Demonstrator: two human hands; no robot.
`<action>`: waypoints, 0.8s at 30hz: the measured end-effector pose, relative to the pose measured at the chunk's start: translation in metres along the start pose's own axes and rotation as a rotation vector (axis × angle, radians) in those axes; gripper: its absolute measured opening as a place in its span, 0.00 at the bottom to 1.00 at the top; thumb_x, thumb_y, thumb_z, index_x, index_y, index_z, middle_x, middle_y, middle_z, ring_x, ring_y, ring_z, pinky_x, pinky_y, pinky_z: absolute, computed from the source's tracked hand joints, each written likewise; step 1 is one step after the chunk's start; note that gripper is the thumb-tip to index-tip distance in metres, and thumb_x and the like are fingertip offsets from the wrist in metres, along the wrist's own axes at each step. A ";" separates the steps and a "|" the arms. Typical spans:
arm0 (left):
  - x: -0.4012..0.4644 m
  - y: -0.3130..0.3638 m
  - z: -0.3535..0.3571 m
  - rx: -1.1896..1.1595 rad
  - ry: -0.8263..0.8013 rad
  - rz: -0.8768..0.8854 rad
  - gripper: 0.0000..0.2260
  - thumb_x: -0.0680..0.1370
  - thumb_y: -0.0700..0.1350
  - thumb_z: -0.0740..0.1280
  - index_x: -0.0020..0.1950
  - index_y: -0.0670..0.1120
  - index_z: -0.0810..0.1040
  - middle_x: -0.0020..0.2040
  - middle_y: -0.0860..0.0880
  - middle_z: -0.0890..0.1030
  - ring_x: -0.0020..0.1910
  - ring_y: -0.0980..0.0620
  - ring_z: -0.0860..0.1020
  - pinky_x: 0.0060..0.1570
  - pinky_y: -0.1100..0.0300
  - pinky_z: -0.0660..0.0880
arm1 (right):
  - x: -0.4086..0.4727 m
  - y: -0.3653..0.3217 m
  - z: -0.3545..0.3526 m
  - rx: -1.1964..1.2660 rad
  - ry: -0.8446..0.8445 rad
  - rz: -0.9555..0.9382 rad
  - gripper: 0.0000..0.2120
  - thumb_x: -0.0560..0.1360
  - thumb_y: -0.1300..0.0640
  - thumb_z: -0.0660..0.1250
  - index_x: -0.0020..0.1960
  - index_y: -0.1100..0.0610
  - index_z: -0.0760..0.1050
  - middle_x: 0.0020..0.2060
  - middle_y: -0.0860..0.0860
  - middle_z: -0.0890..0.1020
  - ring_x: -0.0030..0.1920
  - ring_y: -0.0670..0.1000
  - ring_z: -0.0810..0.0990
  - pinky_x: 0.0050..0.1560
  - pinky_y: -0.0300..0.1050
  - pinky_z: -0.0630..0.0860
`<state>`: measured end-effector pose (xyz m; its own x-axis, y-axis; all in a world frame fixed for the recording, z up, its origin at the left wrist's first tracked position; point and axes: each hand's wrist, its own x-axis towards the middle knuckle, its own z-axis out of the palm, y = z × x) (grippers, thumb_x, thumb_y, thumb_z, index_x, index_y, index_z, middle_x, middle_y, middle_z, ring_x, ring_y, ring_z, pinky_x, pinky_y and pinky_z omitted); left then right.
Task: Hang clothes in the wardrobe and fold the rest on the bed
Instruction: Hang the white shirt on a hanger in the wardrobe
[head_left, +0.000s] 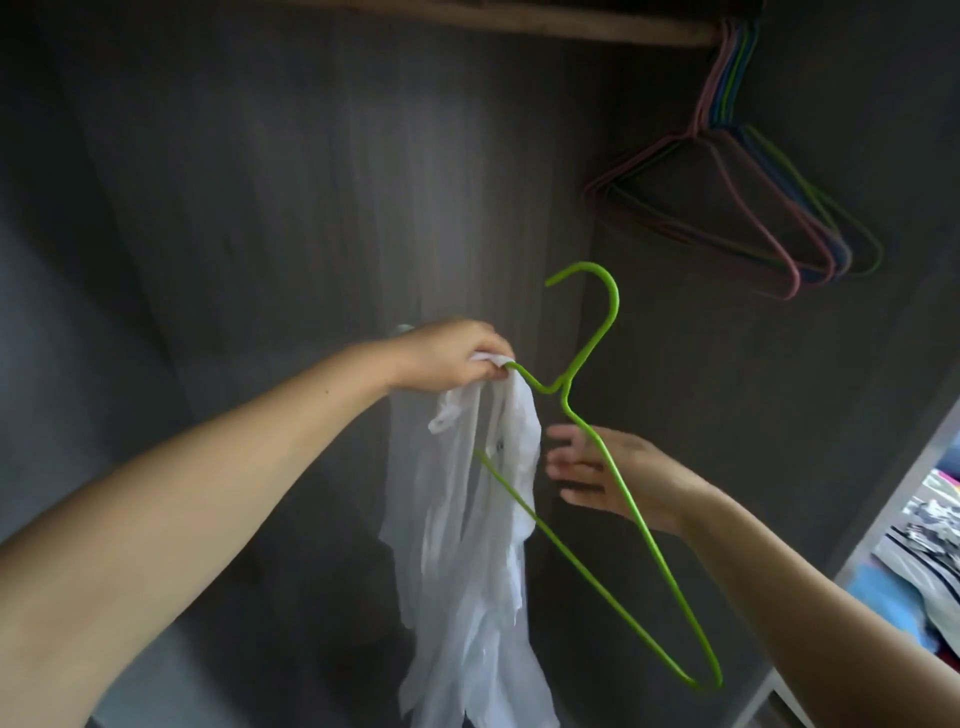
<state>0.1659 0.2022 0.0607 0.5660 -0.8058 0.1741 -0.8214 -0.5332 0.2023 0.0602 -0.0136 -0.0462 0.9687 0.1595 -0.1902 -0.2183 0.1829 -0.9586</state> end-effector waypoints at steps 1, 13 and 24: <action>0.000 0.001 -0.002 -0.023 0.013 0.004 0.08 0.80 0.44 0.64 0.55 0.45 0.81 0.50 0.48 0.78 0.52 0.50 0.76 0.54 0.58 0.69 | 0.003 0.008 0.002 -0.109 0.052 0.001 0.14 0.77 0.57 0.66 0.62 0.57 0.76 0.43 0.50 0.82 0.45 0.48 0.82 0.46 0.45 0.80; -0.017 0.005 -0.001 -0.159 0.065 0.064 0.08 0.79 0.41 0.65 0.54 0.44 0.82 0.46 0.49 0.77 0.46 0.54 0.76 0.50 0.64 0.69 | 0.034 0.033 0.036 -0.711 0.184 -0.094 0.21 0.73 0.36 0.61 0.37 0.54 0.73 0.31 0.50 0.75 0.35 0.51 0.76 0.42 0.51 0.77; -0.024 -0.023 0.009 -0.120 0.133 0.017 0.09 0.79 0.38 0.66 0.57 0.41 0.81 0.51 0.50 0.81 0.51 0.56 0.76 0.52 0.66 0.68 | 0.037 0.027 -0.039 -1.150 0.620 -0.017 0.08 0.76 0.58 0.63 0.48 0.57 0.80 0.47 0.59 0.83 0.53 0.59 0.81 0.45 0.44 0.72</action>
<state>0.1705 0.2315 0.0428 0.5632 -0.7690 0.3024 -0.8210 -0.4790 0.3107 0.0952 -0.0402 -0.0872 0.9307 -0.3617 0.0540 -0.2789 -0.7975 -0.5349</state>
